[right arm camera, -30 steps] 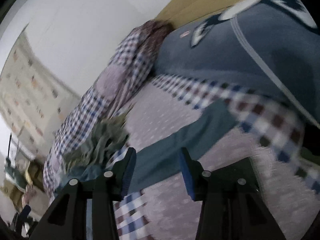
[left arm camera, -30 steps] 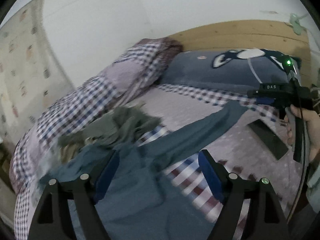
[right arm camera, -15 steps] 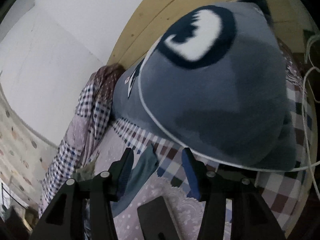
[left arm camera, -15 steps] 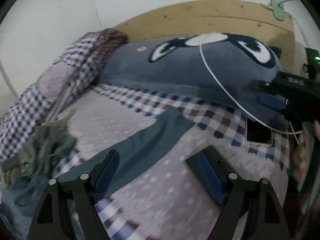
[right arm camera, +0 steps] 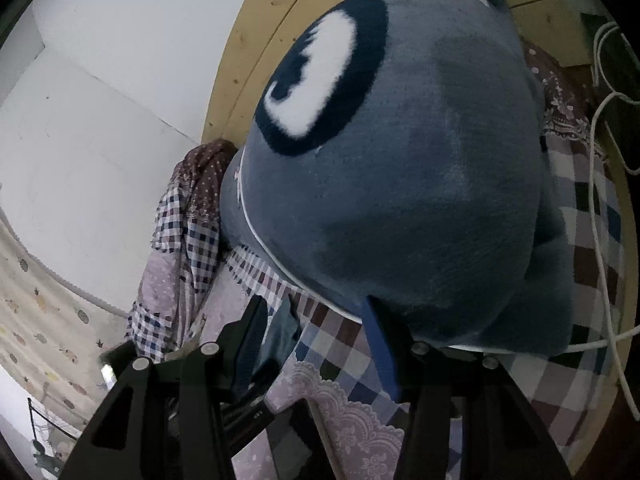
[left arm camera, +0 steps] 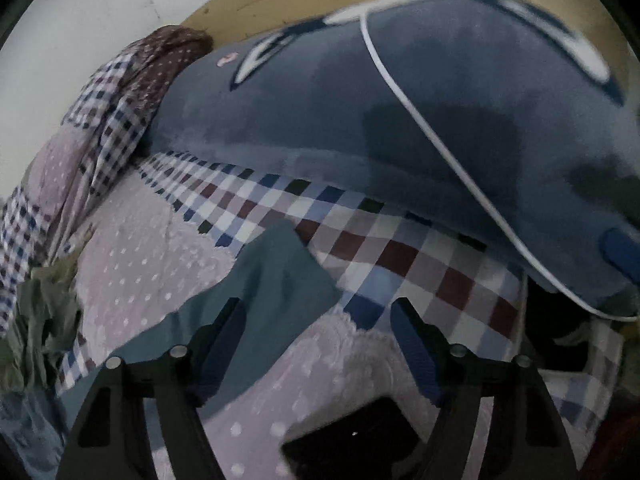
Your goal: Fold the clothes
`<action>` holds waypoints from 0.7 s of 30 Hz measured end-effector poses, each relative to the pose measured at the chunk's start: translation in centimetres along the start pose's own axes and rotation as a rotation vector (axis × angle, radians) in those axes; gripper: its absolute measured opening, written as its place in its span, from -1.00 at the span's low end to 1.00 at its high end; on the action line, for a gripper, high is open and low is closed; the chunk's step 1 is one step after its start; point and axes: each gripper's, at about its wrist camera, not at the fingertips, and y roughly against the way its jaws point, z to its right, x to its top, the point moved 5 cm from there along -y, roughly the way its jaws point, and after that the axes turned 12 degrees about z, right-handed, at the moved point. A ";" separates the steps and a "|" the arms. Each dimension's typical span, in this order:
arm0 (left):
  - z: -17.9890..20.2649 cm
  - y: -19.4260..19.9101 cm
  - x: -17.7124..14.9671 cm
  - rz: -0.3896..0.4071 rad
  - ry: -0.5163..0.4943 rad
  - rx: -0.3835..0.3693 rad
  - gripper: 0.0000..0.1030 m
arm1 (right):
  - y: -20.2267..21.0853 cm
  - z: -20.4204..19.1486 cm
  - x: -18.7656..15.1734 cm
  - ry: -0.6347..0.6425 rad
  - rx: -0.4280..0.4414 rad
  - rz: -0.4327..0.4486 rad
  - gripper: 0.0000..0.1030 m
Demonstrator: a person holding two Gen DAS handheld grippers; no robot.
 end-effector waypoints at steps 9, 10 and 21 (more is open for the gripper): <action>0.2 -4.1 0.0 -0.060 0.004 0.030 0.06 | -0.1 0.5 0.3 -0.008 0.046 -0.019 0.03; 0.2 -4.3 0.1 -0.061 0.010 0.020 -0.15 | -0.1 0.6 0.3 -0.008 0.051 -0.021 0.03; -6.7 0.5 3.4 0.018 0.238 0.000 -0.92 | 0.0 0.8 0.3 -0.007 0.066 -0.028 0.04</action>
